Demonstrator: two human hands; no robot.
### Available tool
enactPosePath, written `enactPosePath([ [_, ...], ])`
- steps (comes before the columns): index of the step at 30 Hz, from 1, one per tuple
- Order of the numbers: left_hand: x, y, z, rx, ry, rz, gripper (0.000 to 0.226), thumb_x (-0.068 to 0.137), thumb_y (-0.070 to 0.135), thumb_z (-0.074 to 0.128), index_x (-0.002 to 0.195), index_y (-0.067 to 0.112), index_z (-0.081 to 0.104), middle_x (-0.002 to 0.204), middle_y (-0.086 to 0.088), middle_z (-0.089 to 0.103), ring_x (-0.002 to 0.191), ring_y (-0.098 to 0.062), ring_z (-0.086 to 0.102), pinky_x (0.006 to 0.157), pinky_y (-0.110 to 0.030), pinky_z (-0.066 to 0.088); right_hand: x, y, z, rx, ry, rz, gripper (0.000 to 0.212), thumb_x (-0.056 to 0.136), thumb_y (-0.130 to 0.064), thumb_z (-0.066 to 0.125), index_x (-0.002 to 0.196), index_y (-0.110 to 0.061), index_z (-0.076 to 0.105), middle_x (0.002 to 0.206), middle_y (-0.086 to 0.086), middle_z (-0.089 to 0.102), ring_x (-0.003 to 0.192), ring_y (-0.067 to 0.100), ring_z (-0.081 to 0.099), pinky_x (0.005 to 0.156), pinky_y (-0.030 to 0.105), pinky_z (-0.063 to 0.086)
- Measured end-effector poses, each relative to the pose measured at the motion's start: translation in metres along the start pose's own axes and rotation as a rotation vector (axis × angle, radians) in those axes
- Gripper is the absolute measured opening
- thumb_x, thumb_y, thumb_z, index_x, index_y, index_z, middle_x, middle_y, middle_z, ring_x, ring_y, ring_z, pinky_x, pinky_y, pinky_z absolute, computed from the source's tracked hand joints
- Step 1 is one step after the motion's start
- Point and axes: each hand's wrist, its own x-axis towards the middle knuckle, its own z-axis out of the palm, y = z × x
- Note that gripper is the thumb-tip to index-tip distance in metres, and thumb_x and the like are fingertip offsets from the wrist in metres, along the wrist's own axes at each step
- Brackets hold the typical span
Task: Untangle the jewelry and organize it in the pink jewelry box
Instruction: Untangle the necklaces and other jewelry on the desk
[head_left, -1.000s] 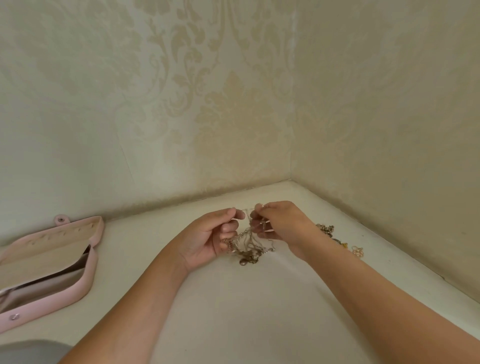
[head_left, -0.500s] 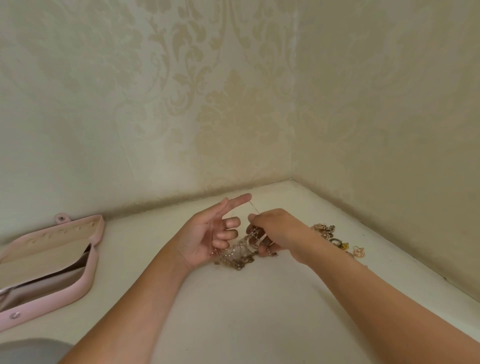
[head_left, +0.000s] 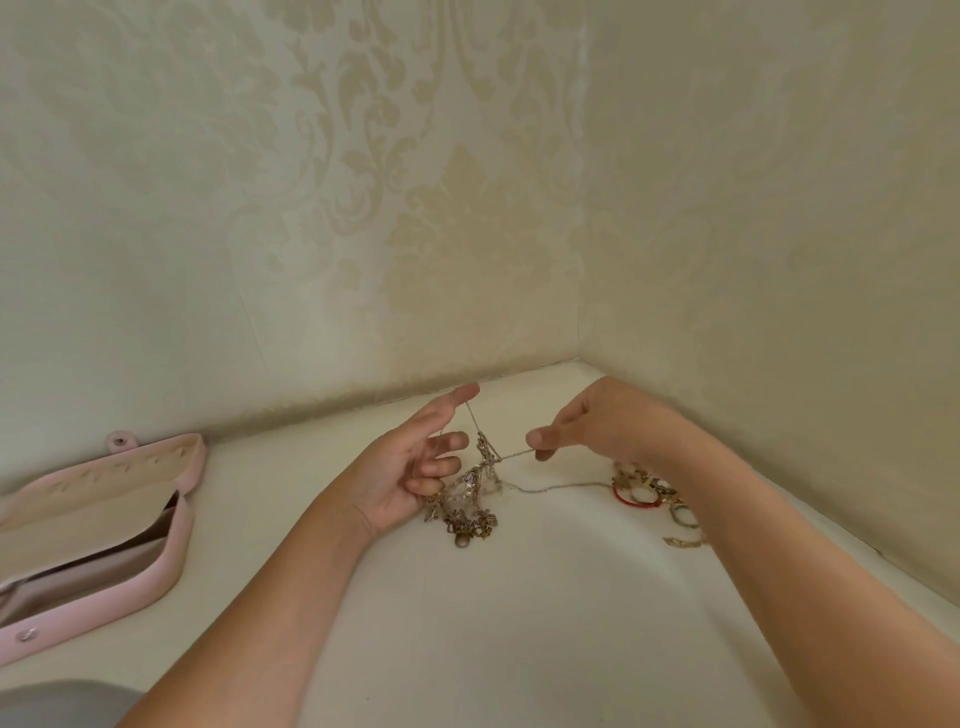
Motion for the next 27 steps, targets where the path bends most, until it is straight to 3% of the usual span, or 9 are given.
enactPosePath([
  [1, 0.000, -0.001, 0.001, 0.037, -0.005, -0.002, 0.044, 0.080, 0.035, 0.056, 0.125, 0.036, 0.058, 0.071, 0.005, 0.046, 0.048, -0.002, 0.027, 0.031, -0.009, 0.016, -0.002, 0.000, -0.002, -0.026, -0.017, -0.016, 0.025, 0.082, -0.038, 0.069, 0.089, -0.015, 0.077, 0.076, -0.012, 0.072, 0.068, -0.001, 0.060, 0.051, 0.013, 0.030],
  [3, -0.001, -0.002, 0.003, 0.098, -0.027, -0.014, 0.046, 0.079, 0.032, 0.058, 0.124, 0.039, 0.056, 0.073, 0.005, 0.047, 0.050, -0.002, 0.027, 0.031, -0.009, 0.017, -0.004, 0.000, -0.004, -0.099, -0.061, -0.046, 0.024, 0.084, -0.038, 0.067, 0.087, -0.015, 0.075, 0.039, -0.018, 0.052, 0.041, -0.005, 0.049, 0.044, 0.011, 0.027],
  [6, -0.002, -0.002, 0.004, 0.142, -0.081, -0.029, 0.050, 0.080, 0.020, 0.065, 0.124, 0.041, 0.056, 0.073, 0.005, 0.047, 0.051, -0.003, 0.027, 0.031, -0.009, 0.018, -0.001, 0.003, 0.006, -0.137, -0.136, -0.109, 0.021, 0.083, -0.037, 0.068, 0.079, -0.018, 0.076, 0.057, -0.012, 0.057, 0.050, 0.000, 0.048, 0.052, 0.012, 0.034],
  [9, -0.001, -0.002, 0.004, 0.126, -0.116, -0.036, 0.053, 0.076, 0.015, 0.060, 0.122, 0.040, 0.059, 0.069, 0.005, 0.044, 0.049, -0.004, 0.027, 0.030, -0.009, 0.019, 0.007, 0.008, 0.031, -0.068, -0.245, -0.152, 0.013, 0.083, -0.022, 0.068, 0.087, -0.011, 0.075, 0.070, -0.004, 0.065, 0.051, 0.005, 0.051, 0.052, 0.009, 0.038],
  [15, -0.002, 0.000, 0.004, 0.093, -0.114, -0.032, 0.056, 0.070, 0.006, 0.048, 0.119, 0.030, 0.059, 0.064, 0.005, 0.032, 0.052, -0.006, 0.015, 0.034, -0.012, 0.011, 0.019, 0.009, 0.058, 0.181, -0.107, -0.093, 0.026, 0.084, -0.036, 0.068, 0.085, -0.010, 0.070, 0.064, -0.003, 0.066, 0.040, 0.008, 0.048, 0.043, 0.016, 0.037],
  [21, -0.004, 0.004, 0.004, -0.043, -0.152, -0.021, 0.052, 0.067, 0.001, 0.042, 0.111, 0.023, 0.059, 0.062, 0.004, 0.026, 0.044, -0.002, 0.019, 0.033, -0.012, 0.011, 0.023, 0.009, 0.068, 0.212, -0.031, -0.152, 0.012, 0.081, -0.030, 0.072, 0.076, -0.019, 0.073, 0.058, 0.000, 0.059, 0.041, 0.002, 0.040, 0.046, 0.011, 0.032],
  [25, -0.005, 0.006, 0.004, -0.082, -0.158, -0.010, 0.050, 0.067, 0.003, 0.043, 0.108, 0.024, 0.062, 0.062, 0.004, 0.025, 0.046, -0.003, 0.019, 0.031, -0.010, 0.014, 0.022, 0.006, 0.076, 0.188, -0.025, -0.161, 0.030, 0.083, -0.029, 0.068, 0.069, -0.003, 0.069, 0.045, -0.008, 0.050, 0.040, 0.003, 0.036, 0.048, 0.014, 0.031],
  [27, -0.004, 0.006, 0.003, -0.078, -0.145, 0.001, 0.051, 0.068, 0.004, 0.044, 0.112, 0.023, 0.061, 0.061, 0.004, 0.029, 0.046, -0.003, 0.022, 0.032, -0.011, 0.014, 0.022, 0.006, 0.079, 0.204, 0.001, -0.173, 0.028, 0.084, -0.024, 0.067, 0.069, -0.001, 0.069, 0.041, -0.009, 0.048, 0.037, 0.003, 0.035, 0.044, 0.012, 0.028],
])
